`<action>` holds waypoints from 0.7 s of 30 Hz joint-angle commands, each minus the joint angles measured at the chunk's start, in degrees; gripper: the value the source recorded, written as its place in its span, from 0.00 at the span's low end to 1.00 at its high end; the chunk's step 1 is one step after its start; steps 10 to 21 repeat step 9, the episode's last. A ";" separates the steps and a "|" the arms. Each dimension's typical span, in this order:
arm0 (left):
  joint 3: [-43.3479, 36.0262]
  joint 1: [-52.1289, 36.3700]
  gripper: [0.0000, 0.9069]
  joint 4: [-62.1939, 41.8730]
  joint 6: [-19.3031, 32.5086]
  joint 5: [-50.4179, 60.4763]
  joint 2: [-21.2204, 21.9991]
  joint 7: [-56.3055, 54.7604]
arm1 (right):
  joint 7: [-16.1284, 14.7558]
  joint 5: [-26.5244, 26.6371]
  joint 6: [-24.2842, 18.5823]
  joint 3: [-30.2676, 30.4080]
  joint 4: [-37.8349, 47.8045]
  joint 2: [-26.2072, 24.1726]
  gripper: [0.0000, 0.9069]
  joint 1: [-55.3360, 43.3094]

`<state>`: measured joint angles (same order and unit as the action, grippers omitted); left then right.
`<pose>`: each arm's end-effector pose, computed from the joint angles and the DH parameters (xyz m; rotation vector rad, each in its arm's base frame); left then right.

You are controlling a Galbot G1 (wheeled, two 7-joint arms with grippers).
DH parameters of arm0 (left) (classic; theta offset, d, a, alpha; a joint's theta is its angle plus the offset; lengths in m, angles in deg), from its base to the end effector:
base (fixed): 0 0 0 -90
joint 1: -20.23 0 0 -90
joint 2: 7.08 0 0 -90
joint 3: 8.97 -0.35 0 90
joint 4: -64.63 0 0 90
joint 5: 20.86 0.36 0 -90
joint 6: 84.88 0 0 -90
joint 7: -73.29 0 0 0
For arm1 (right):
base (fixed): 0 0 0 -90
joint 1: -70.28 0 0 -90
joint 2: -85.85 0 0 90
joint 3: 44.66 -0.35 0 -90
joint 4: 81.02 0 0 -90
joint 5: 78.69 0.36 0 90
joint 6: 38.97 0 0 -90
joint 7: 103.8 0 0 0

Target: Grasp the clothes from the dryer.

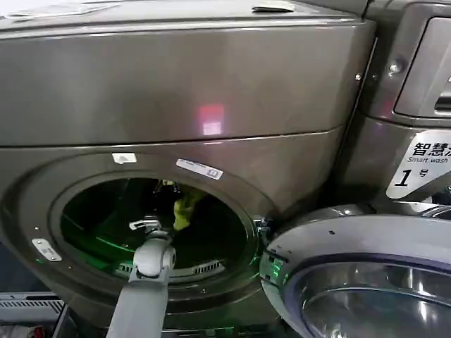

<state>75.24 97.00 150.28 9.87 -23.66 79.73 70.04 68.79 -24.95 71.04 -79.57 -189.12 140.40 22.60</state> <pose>0.4343 -0.0152 -0.2870 0.0578 2.9081 0.0164 -0.1658 -0.3667 0.1087 1.3168 2.0662 -0.5149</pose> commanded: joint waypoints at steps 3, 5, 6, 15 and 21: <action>-0.01 -0.21 0.00 -0.27 -0.64 -0.20 0.27 -0.18 | -0.37 -0.68 0.07 -0.03 0.03 -0.02 1.00 0.11; -0.02 -0.32 0.00 -0.09 -0.73 -0.17 0.23 0.00 | -0.33 -0.72 0.14 0.04 -0.15 -0.05 1.00 0.06; 0.02 -0.30 0.00 -0.03 -0.75 -0.23 0.17 0.00 | -0.31 -0.76 0.20 -0.01 -0.21 -0.12 1.00 0.13; 0.20 -0.37 0.00 -0.33 -0.67 -0.20 -0.20 0.11 | -0.43 -0.87 0.35 -0.21 -0.29 -0.21 1.00 0.36; 0.20 -0.37 0.00 -0.33 -0.67 -0.20 -0.20 0.11 | -0.43 -0.87 0.35 -0.21 -0.29 -0.21 1.00 0.36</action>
